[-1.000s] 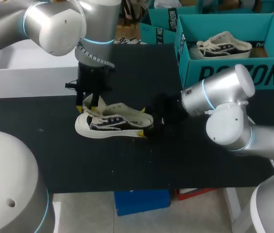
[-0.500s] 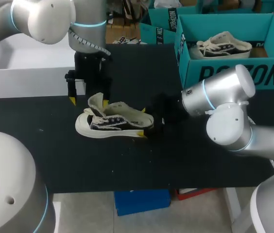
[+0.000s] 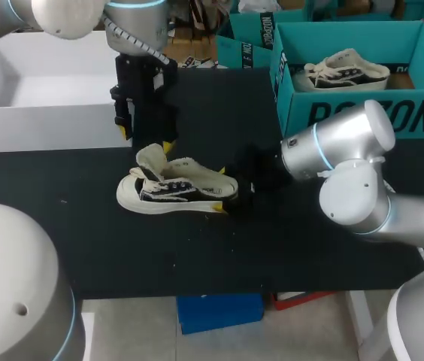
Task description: Take the shoe out of the shoebox, open the shoe tongue, remove and reinsert the insole, then place the shoe into the shoebox
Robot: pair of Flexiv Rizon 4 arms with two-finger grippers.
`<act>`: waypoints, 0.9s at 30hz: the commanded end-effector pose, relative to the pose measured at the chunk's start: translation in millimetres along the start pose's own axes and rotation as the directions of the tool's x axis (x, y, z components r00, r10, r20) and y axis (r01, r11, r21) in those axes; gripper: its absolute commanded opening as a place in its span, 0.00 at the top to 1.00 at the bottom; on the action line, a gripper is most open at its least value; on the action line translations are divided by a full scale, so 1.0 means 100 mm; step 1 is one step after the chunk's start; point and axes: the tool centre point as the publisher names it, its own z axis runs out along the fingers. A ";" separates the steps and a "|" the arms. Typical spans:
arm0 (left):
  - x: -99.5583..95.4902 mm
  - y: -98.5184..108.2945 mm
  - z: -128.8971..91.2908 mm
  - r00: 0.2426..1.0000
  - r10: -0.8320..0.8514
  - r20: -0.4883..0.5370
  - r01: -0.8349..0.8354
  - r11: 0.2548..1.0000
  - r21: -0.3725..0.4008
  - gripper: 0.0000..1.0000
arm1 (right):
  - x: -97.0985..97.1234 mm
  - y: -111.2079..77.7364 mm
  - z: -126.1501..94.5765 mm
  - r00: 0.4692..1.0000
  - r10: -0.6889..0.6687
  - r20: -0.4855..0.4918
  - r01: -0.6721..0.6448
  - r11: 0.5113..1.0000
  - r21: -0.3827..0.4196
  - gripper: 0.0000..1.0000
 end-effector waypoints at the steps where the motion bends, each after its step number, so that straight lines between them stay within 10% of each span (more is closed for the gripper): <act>1: 0.05 -0.03 -0.09 0.857 0.509 -0.081 -0.515 0.835 -0.194 0.00 | -0.01 0.00 0.00 1.000 0.001 -0.001 -0.001 1.000 0.000 1.00; 9: 0.12 -0.14 -0.09 0.546 0.823 -0.157 -0.815 0.479 -0.326 0.00 | -0.01 0.00 0.00 1.000 0.001 -0.001 -0.001 1.000 0.000 1.00; 20: 0.12 -0.14 -0.09 0.546 0.823 -0.157 -0.815 0.479 -0.326 0.00 | -0.01 0.00 0.00 1.000 0.001 -0.001 -0.001 1.000 0.000 1.00; 21: 0.12 -0.14 -0.09 0.546 0.823 -0.157 -0.815 0.479 -0.326 1.00 | -0.01 0.00 0.00 1.000 0.001 -0.001 -0.001 1.000 0.000 1.00; 27: 0.12 -0.14 -0.09 0.546 0.823 -0.157 -0.815 0.479 -0.326 1.00 | -0.01 0.00 0.00 1.000 0.001 -0.001 -0.001 1.000 0.000 1.00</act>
